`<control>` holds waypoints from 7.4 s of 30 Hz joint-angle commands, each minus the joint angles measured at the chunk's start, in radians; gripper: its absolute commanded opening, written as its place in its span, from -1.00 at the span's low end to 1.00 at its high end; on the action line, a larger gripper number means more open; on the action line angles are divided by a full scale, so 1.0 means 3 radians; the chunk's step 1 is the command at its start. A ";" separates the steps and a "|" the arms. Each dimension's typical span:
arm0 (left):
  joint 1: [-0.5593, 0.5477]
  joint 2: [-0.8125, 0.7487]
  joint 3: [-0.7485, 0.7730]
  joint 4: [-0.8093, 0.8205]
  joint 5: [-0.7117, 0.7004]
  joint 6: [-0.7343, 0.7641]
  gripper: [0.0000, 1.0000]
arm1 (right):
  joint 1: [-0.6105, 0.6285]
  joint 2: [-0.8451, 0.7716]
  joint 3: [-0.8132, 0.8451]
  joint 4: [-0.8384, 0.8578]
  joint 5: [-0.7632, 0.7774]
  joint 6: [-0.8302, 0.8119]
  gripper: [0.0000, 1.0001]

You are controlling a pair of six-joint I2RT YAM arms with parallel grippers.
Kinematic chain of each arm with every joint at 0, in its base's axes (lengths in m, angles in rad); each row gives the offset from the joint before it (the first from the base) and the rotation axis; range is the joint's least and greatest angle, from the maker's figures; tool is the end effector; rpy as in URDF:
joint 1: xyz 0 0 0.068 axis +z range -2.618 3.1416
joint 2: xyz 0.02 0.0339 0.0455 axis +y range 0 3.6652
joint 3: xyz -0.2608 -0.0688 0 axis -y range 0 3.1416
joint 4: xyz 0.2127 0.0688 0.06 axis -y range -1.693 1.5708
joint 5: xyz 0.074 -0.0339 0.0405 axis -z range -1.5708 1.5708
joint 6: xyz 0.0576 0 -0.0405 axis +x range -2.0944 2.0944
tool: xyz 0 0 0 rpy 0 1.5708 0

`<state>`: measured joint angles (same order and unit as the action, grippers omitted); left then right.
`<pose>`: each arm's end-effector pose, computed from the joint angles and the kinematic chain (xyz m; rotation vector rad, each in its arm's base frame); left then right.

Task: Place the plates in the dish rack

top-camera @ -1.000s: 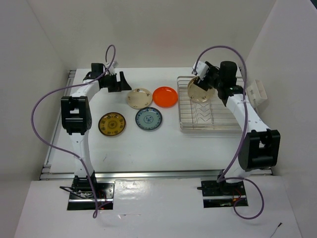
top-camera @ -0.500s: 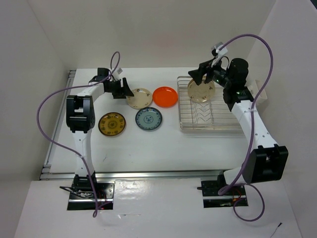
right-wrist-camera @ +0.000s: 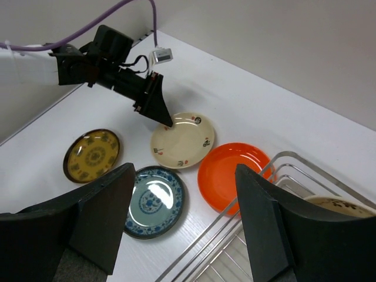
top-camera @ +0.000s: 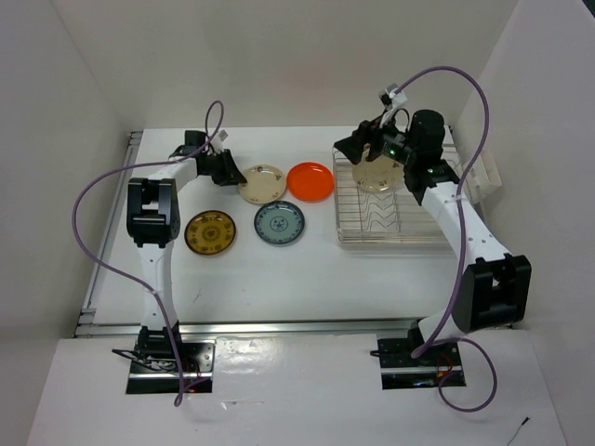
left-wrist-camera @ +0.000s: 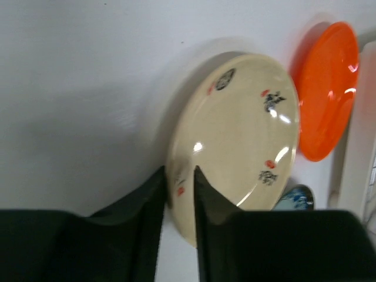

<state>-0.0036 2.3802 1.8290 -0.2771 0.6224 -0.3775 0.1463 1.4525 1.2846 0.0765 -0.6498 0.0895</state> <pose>0.5030 -0.0354 0.1442 -0.1491 2.3864 -0.9242 0.3197 0.0823 0.3851 -0.5432 1.6037 0.7151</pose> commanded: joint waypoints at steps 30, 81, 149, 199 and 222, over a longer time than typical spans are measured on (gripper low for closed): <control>-0.0069 -0.1118 0.0310 -0.0375 0.1121 0.1191 -1.00 | 0.0703 0.2107 0.1777 -0.0194 -0.0605 0.0443 0.56; 0.0155 -0.1129 0.0121 -0.0334 0.0712 0.0972 1.00 | 0.0013 -0.0388 0.0166 -0.1626 0.1322 -0.4557 -1.00; -0.0074 -0.0735 0.0151 -0.0600 0.0502 0.0865 1.00 | 0.0013 0.0252 0.0226 -0.0730 0.0940 -0.4065 0.25; -0.0807 0.0105 0.0147 0.0612 -0.0796 -0.0987 -1.00 | 0.0013 -0.0465 -0.0090 -0.0741 0.0674 0.0310 0.74; -0.0264 -0.1092 0.0249 0.0397 0.1791 0.0389 -1.00 | 0.0330 0.1345 0.0975 -0.0230 -0.0927 0.0254 0.76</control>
<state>-0.0940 2.1067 1.9083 -0.2375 1.0218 -0.2409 0.2161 1.8542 1.5322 -0.0937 -0.8619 0.1638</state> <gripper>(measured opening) 0.032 0.881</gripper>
